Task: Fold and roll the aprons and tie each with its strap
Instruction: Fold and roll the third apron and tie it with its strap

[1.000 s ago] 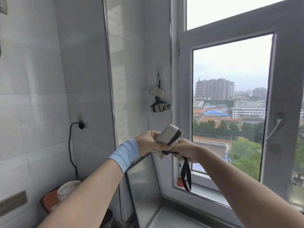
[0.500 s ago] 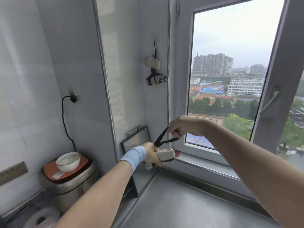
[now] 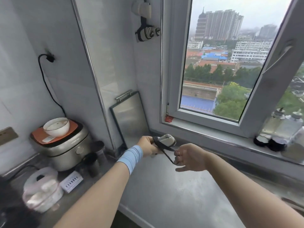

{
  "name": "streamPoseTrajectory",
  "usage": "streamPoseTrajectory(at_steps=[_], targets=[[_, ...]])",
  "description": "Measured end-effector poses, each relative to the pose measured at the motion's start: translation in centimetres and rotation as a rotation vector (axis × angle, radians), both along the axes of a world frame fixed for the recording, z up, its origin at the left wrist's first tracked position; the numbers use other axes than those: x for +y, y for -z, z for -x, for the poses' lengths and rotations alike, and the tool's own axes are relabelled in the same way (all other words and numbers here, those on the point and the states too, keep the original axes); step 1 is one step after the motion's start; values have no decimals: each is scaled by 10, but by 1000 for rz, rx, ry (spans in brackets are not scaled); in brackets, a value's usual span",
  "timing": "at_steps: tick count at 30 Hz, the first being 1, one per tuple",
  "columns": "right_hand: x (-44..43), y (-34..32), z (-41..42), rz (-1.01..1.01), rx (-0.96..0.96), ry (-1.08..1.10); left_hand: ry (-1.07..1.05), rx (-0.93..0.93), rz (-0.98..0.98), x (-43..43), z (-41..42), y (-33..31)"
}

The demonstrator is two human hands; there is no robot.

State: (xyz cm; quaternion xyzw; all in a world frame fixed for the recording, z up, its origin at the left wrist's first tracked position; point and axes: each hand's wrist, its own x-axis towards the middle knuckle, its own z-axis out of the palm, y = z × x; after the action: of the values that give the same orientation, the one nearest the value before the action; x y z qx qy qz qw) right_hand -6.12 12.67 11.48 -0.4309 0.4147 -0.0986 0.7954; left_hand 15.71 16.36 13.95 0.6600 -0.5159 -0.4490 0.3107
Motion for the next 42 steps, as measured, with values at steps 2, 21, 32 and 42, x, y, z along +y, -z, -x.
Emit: streamPoseTrajectory(at_steps=[2,21,32,42], targets=[[1,27,11,-37,139,-31,102,-65,9,11,15,26],[35,188,38,630,804,-31,541,-1009,151,37,119,234],[76,267,54,1076,822,93,399,-603,129,79,134,294],[87,281,59,1104,733,214,240,-793,498,95,138,297]])
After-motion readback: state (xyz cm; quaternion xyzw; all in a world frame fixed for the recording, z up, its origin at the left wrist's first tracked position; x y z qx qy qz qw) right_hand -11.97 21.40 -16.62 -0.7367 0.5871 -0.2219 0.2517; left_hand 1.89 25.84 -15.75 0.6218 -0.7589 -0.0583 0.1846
